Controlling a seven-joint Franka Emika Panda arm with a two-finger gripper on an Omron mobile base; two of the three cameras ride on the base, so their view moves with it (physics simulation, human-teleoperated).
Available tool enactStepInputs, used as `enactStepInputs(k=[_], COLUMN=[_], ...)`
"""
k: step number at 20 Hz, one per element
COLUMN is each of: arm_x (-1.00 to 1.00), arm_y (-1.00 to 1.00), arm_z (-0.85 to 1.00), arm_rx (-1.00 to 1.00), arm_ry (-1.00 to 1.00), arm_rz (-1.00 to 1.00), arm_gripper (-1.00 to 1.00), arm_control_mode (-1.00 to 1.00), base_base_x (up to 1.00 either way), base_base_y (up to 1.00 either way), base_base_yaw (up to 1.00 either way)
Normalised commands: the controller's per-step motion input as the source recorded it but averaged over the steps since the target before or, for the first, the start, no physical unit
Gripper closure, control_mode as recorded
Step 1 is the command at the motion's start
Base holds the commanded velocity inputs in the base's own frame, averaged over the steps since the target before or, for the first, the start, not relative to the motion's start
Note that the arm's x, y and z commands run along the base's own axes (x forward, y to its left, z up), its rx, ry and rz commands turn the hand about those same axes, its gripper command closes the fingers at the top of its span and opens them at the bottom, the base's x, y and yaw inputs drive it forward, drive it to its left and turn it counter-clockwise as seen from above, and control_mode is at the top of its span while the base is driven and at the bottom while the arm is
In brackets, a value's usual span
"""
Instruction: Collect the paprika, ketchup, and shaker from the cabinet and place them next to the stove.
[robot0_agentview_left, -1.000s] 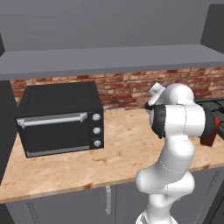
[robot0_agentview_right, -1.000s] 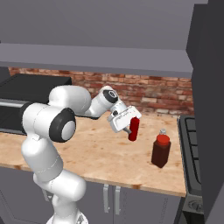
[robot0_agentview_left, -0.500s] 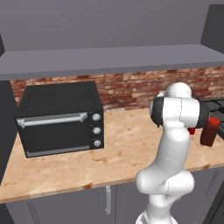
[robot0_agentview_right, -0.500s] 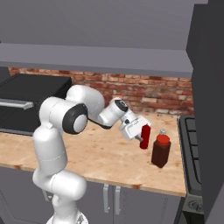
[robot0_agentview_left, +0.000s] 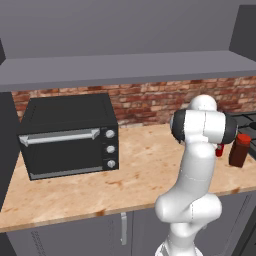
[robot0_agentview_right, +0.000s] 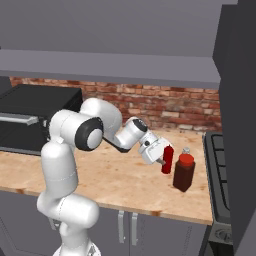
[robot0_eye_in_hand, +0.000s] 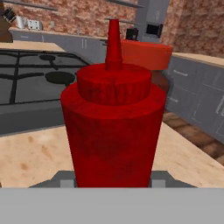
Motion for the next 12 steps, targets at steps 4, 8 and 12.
enactStepInputs(k=[4,8,12], arm_x=[0.0,0.0,0.0], arm_y=[-0.16,-0.12,-0.04], arm_z=[-0.3,-0.24,-0.23], arm_rx=[0.0,0.0,0.0], arm_ry=[-0.06,-0.08,-0.09], arm_rz=[0.06,0.06,0.05], arm_gripper=[1.0,1.0,1.0], arm_control_mode=[-1.0,-1.0,-1.0], base_base_x=[0.0,0.0,0.0], base_base_y=[0.0,0.0,0.0], base_base_yaw=[0.0,0.0,0.0])
